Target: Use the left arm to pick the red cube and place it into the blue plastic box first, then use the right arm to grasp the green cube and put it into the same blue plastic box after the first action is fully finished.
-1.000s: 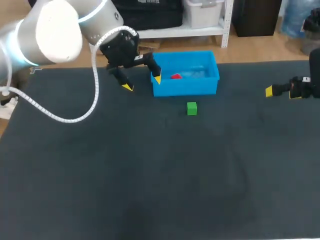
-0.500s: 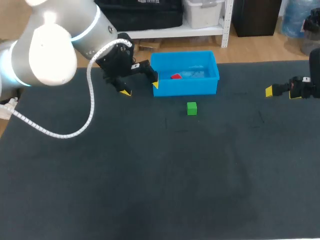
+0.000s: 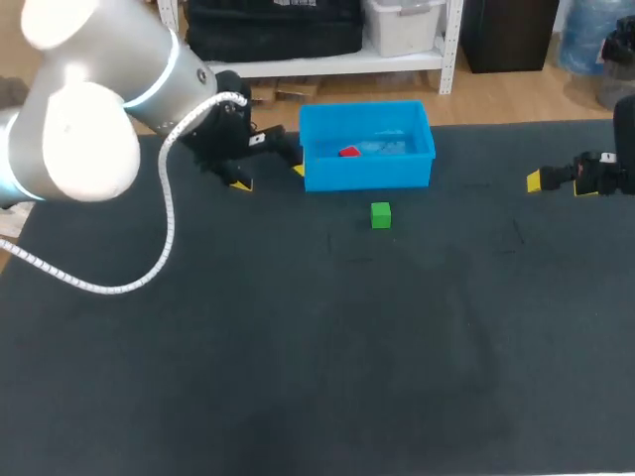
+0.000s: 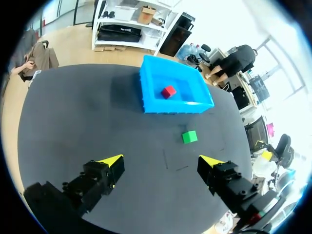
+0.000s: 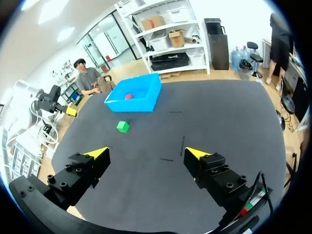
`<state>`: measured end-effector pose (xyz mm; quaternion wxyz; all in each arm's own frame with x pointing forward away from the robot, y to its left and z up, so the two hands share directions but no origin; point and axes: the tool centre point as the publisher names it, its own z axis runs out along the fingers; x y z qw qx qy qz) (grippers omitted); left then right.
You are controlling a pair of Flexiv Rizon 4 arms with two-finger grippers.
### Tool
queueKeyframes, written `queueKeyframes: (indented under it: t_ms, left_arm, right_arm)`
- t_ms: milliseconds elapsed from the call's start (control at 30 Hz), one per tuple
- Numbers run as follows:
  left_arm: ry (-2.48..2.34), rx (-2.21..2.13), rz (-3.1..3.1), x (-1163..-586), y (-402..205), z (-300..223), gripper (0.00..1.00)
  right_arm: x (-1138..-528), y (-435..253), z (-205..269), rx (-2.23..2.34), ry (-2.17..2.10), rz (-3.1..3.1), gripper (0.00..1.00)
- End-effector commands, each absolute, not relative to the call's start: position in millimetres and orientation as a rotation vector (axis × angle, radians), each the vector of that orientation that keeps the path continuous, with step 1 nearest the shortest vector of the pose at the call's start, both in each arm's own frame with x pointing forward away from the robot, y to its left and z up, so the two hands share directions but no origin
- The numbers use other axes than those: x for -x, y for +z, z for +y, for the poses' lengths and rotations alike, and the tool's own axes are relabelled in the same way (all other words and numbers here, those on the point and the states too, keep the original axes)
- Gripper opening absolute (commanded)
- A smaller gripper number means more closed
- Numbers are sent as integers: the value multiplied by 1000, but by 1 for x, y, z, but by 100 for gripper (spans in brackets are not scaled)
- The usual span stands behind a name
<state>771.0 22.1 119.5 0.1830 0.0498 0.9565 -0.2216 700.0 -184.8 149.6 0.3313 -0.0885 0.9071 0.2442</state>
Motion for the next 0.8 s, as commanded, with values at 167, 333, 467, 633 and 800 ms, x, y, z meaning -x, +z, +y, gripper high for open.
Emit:
queueKeyframes:
  t_ms: [167, 333, 467, 633, 800]
  left_arm:
    - [-628, -147, 2691, -764, 120, 34, 100]
    - [-625, -158, 2708, -760, 116, 36, 100]
    - [-613, -182, 2730, -757, 115, 36, 100]
    - [-613, -182, 2730, -757, 115, 36, 100]
    - [-613, -182, 2730, -757, 115, 36, 100]
  right_arm:
    - [-700, 150, -185, 231, 636, 2372, 100]
    - [-700, 150, -185, 231, 636, 2372, 100]
    - [-700, 150, -185, 231, 636, 2372, 100]
    - [-700, 150, -185, 231, 636, 2372, 100]
    - [-700, 150, -185, 231, 636, 2372, 100]
